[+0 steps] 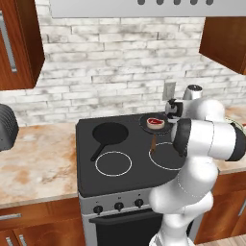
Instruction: Place one of the steaks on the plate and the other in the bowl. Then place the bowl in the fridge.
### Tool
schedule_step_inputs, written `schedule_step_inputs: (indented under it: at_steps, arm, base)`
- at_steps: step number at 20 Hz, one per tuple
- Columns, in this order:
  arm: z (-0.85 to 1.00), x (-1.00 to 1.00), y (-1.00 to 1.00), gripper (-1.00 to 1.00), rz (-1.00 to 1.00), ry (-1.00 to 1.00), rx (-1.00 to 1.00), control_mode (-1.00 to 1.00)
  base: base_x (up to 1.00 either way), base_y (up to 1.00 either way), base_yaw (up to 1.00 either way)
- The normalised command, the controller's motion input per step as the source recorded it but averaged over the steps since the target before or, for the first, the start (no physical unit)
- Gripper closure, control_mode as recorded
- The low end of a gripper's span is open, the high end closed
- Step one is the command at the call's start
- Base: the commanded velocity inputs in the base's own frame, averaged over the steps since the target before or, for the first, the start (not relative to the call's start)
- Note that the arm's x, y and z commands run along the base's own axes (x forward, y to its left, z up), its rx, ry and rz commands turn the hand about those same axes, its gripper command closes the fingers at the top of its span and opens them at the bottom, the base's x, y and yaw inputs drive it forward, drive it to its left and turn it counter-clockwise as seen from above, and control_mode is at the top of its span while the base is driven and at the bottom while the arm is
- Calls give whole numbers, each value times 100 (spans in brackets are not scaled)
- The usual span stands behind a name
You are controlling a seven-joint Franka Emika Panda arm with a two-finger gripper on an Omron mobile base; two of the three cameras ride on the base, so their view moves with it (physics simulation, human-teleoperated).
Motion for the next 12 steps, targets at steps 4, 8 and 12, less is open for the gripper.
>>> schedule_step_inputs:
  at_steps: [4,8,12]
  arm:
    - [-3,-6,-55,100,-24,0,9,-100]
    - [-25,0,-62,100,-29,0,0,-100]
    - [-26,0,-58,100,-28,0,0,-100]
  base:
    - [0,0,0]
    - [0,0,0]
    - [0,0,0]
